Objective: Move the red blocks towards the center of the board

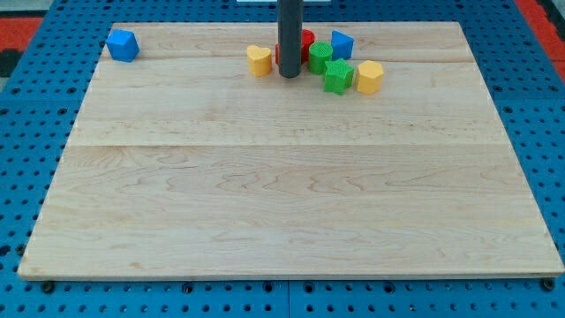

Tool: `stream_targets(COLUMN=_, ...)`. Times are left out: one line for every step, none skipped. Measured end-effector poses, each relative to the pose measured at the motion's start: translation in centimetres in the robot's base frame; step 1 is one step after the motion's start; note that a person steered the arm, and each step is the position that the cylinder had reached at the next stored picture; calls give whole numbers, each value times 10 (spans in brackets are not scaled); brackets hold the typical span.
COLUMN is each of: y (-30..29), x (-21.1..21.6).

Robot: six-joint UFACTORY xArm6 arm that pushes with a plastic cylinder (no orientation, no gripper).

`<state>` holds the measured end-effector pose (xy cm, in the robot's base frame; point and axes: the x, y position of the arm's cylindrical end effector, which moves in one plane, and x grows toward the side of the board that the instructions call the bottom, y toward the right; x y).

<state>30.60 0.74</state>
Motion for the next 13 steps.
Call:
stream_targets(y=-15, x=13)
stream_targets(y=-63, x=82)
stream_targets(y=-21, x=102)
stream_targets(y=59, x=101)
stream_targets(y=163, x=55)
stream_targets(y=191, x=-17)
stream_targets(y=175, x=-64)
stream_targets(y=148, x=-82)
stream_targets(y=102, x=-92)
stream_targets(y=66, x=-93)
stream_targets(y=96, x=-68)
stream_targets(y=100, x=-41)
stream_targets(y=98, x=-82)
